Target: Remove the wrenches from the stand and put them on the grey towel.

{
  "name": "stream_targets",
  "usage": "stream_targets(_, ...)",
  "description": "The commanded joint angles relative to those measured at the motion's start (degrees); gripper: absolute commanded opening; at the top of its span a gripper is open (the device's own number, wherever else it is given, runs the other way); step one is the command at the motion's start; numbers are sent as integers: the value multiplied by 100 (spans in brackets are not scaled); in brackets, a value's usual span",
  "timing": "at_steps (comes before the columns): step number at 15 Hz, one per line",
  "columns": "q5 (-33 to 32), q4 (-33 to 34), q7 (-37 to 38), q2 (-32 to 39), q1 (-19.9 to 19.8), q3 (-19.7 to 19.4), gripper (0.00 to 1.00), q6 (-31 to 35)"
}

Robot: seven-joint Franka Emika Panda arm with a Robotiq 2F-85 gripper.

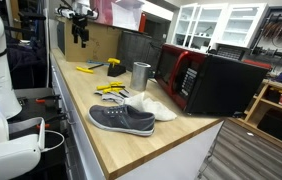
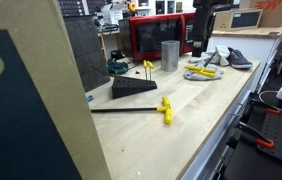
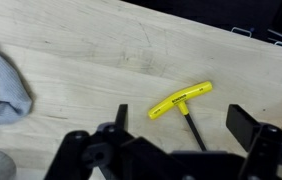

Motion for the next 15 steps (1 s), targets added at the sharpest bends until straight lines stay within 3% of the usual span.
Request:
stream_targets(1, 50, 192, 251, 312, -13, 114, 100, 329)
stream_targets(10, -265, 727, 1456, 1173, -376, 232, 100, 1478)
stream_targets(15, -639, 1116, 2567, 1615, -762, 244, 100, 1944)
